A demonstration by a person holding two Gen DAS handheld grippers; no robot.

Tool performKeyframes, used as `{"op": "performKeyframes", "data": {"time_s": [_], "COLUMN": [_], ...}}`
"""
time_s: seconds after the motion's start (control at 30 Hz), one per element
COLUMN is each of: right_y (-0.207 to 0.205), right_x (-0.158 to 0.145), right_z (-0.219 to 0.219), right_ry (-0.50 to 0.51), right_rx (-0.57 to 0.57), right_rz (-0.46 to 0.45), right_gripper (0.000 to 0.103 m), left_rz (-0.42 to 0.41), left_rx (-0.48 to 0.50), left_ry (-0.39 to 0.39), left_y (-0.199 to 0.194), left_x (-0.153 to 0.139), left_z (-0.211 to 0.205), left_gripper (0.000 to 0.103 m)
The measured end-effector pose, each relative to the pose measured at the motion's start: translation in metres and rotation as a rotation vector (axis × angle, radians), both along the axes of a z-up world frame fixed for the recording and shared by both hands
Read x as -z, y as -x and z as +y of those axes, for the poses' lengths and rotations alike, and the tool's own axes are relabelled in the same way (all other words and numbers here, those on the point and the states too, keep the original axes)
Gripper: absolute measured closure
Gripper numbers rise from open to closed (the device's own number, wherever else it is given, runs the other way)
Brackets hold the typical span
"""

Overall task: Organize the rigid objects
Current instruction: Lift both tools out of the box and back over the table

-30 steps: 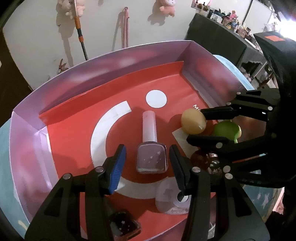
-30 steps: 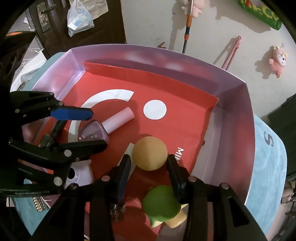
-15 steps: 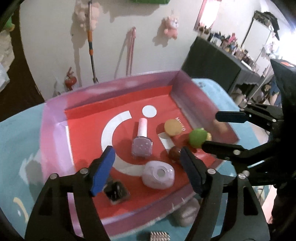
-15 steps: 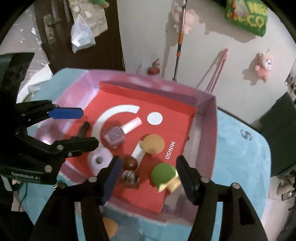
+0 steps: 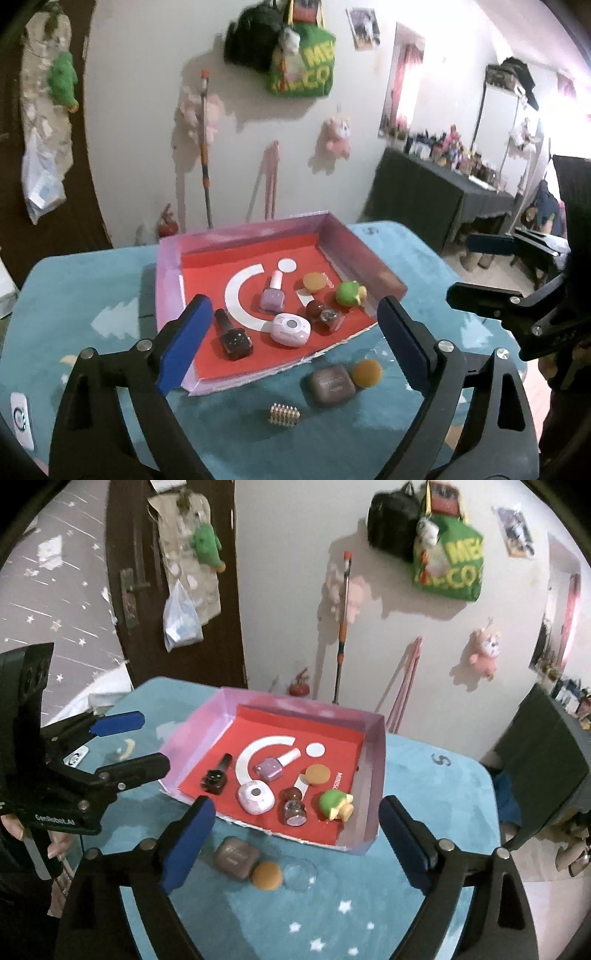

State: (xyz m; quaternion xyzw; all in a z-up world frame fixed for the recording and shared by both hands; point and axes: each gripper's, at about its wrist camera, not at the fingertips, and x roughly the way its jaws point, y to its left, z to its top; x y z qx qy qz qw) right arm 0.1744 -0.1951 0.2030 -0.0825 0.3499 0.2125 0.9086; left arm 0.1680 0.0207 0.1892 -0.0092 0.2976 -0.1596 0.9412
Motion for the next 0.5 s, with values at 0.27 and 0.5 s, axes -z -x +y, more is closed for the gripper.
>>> {"op": "performKeyframes", "data": {"time_s": [0.27, 0.5], "right_y": [0.074, 0.117], "right_x": [-0.004, 0.019], "right_z": [-0.006, -0.014], "right_ry": [-0.025, -0.078], "right_rx": [0.047, 0.078], "right_rz": [-0.139, -0.153], "right_gripper": [0.002, 0.000], "left_rz": [-0.096, -0.163], "left_rx": [-0.034, -0.031], "left_ry": [0.002, -0.022], "left_y": [0.069, 0.119], "left_x": [0.001, 0.023], "left_z": [0.001, -0.007], "left_gripper": [0.010, 0.004]}}
